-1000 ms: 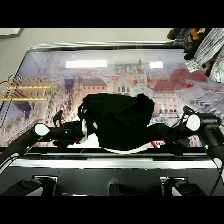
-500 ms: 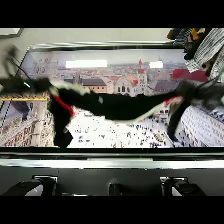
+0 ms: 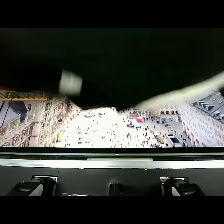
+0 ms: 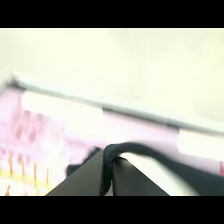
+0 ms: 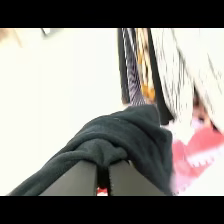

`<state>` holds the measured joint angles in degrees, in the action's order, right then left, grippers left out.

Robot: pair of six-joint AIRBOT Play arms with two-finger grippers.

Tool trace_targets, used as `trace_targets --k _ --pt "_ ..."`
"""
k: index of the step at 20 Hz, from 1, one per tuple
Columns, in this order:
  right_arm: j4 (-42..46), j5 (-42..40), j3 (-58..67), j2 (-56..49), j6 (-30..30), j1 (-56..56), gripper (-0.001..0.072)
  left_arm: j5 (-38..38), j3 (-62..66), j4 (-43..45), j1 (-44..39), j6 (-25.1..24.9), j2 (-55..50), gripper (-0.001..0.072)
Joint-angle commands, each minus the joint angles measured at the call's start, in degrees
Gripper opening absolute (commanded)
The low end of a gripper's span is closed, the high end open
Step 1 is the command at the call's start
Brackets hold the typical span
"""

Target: Fold the clothes and pants, and hang the long-sleeved shirts on hangers.

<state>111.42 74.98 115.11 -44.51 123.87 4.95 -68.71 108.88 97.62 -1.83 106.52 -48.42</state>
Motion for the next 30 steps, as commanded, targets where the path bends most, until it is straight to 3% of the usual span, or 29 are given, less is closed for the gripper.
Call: trace_targets --k 1,5,9,12,17,21,23,24,26,27,28,30 --pt "1.7 3.8 2.8 5.1 -0.2 0.0 0.0041 -2.1 1.5 1.8 0.1 1.6 5.9 0.0028" --pt "0.7 5.1 2.8 4.0 0.0 0.0 0.0041 -4.8 0.4 -2.1 0.1 1.5 5.9 0.0028" --pt "0.8 9.0 2.7 -4.7 -0.3 0.0 0.0042 -4.2 -4.7 -7.7 -0.4 0.3 -1.2 0.0028" --pt "1.2 10.2 0.2 -16.0 -3.1 0.0 0.0042 0.6 -8.5 -8.3 -2.2 -1.5 -12.7 0.0028" --pt "-0.1 -2.0 -2.2 -40.0 -2.6 0.0 0.0042 9.4 -9.0 -9.8 -2.3 -1.5 -38.9 0.0028" --pt "-6.4 -4.9 -2.2 -56.5 -1.1 0.0 0.0043 11.0 -9.0 -14.1 -2.3 -1.5 -53.4 0.003" --pt "-10.5 -3.9 -2.2 -61.5 -1.8 0.0 0.008 10.0 -9.0 -17.3 -2.3 -1.5 -56.9 0.0037" --pt "-12.0 -3.5 -2.2 -62.7 -2.9 0.0 0.0168 9.4 -9.0 -18.7 -2.3 -1.5 -57.6 0.0117" --pt "-12.2 -2.7 -2.1 -62.4 -7.8 -0.1 0.0392 7.6 -8.5 -19.9 -1.9 -1.6 -57.4 0.0567" --pt "-12.2 -1.2 -2.0 -61.3 -12.2 -0.5 0.052 5.3 -7.5 -20.1 -1.3 -2.6 -56.9 0.0684" --pt "-11.9 1.7 -2.0 -60.0 -16.1 -1.6 0.0594 2.2 -6.3 -20.1 -0.4 -4.2 -56.0 0.0689" --pt "-14.8 7.0 -3.3 -56.8 -19.8 -6.2 0.0624 -2.7 -6.2 -20.1 2.2 -5.7 -52.6 0.0688"
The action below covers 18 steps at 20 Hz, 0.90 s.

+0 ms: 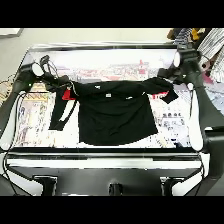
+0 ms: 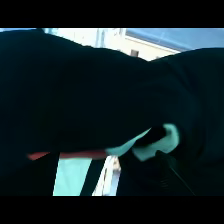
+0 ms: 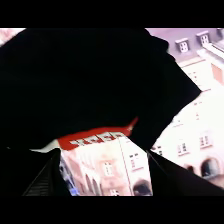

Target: Fold the clothes and pants, and hang the long-sleeved shirts on hangers.

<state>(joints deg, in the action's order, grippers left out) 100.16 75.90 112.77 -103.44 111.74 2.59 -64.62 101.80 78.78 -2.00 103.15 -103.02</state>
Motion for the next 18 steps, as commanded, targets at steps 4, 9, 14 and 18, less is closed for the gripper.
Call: trace_targets --k 4,9,14,18 --pt "-27.5 10.8 -14.9 9.0 -19.0 -15.5 0.0689 -13.4 -8.0 -3.3 7.3 -2.9 10.0 0.0683" --pt "-42.4 3.9 -40.0 12.8 -28.7 -16.3 0.0687 -5.7 -36.6 -13.9 7.9 -3.6 22.5 0.0684" --pt "-45.5 -7.5 -52.0 12.6 -31.1 -10.8 0.0688 -4.8 -45.0 -19.9 7.7 -8.8 24.2 0.0684" --pt "-45.4 -5.5 -54.2 12.6 -31.6 -9.2 0.0162 -4.4 -47.5 -19.9 5.5 -10.2 24.1 0.0685"
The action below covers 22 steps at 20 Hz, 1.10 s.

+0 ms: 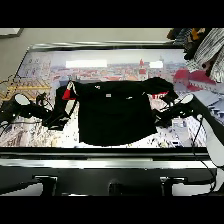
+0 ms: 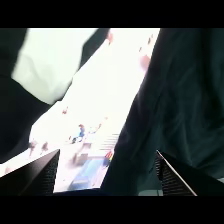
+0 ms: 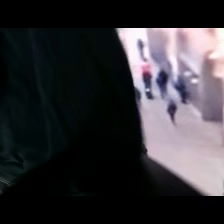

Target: Fold the clothes and pants, and hang the long-sleeved shirts on hangers.

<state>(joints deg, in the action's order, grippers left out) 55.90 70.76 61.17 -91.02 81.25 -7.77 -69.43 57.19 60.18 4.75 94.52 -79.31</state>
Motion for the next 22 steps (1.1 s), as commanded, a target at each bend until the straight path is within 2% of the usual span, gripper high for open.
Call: trace_targets --k 1,4,8,9,10,11,13,15,17,19,22 --pt "-1.0 0.2 -2.6 1.2 -0.8 1.0 0.0039 0.7 -3.8 -1.3 -2.4 -1.6 0.0 0.0685" --pt "-1.0 1.0 -2.6 5.8 3.4 1.0 0.0042 2.5 -5.4 -1.3 -7.5 -1.6 -2.2 0.0684" --pt "-1.2 2.6 -2.6 10.5 7.7 2.0 0.0042 9.1 -5.4 -1.4 -15.4 -1.4 -5.4 0.0683" --pt "-2.7 3.0 -2.6 11.3 9.9 2.2 0.0042 10.5 -5.3 -1.4 -17.0 -0.2 -6.3 0.0558" --pt "-4.9 3.3 -2.5 12.4 10.1 2.3 0.0042 10.3 -4.6 -1.3 -17.9 -0.1 -6.7 0.0084" --pt "-7.5 2.6 -2.4 14.0 10.1 2.3 0.0042 9.9 -2.6 -1.7 -18.0 -0.5 -6.4 0.0027" --pt "-7.3 0.8 2.5 17.4 10.1 2.2 0.0041 8.7 6.0 -0.1 -17.3 -0.5 -4.0 0.0025" --pt "-4.1 0.2 12.7 19.4 11.8 2.2 0.0041 5.6 18.6 4.0 -16.5 -0.1 -0.8 0.0025" --pt "0.0 1.0 23.8 21.4 14.6 2.2 0.0041 1.2 31.0 9.8 -16.3 2.4 2.4 0.0026" --pt "5.3 7.3 33.6 25.1 16.9 2.3 0.0041 -1.1 38.8 14.8 -16.3 4.7 6.8 0.0026" --pt "14.9 17.1 41.0 36.4 22.0 2.3 0.0041 -2.0 41.5 20.3 -16.3 7.8 17.8 0.0027"
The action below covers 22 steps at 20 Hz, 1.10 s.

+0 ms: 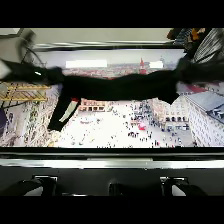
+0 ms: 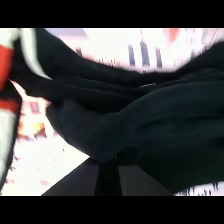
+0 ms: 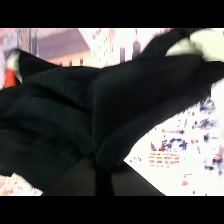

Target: Fold the clothes and pants, and hang the long-sleeved shirts on hangers.

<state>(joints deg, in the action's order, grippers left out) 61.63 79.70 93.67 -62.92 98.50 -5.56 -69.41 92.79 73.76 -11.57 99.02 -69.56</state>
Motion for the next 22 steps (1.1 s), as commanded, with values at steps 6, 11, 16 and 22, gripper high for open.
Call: trace_targets --k 6,11,16,22 --pt "23.6 4.2 9.1 31.2 7.5 0.1 0.0042 -2.2 5.9 6.9 0.1 4.6 24.9 0.0028" --pt "23.3 -5.2 9.1 28.0 11.7 0.1 0.0042 4.7 3.4 7.5 0.1 5.5 24.3 0.0027" --pt "17.9 -8.0 9.1 7.0 11.2 0.1 0.0043 25.0 0.3 7.5 0.1 6.8 8.6 0.0025" --pt "-1.4 -25.0 9.1 -25.2 6.9 0.3 0.0043 32.5 0.6 6.5 0.7 11.6 -21.8 0.0026"
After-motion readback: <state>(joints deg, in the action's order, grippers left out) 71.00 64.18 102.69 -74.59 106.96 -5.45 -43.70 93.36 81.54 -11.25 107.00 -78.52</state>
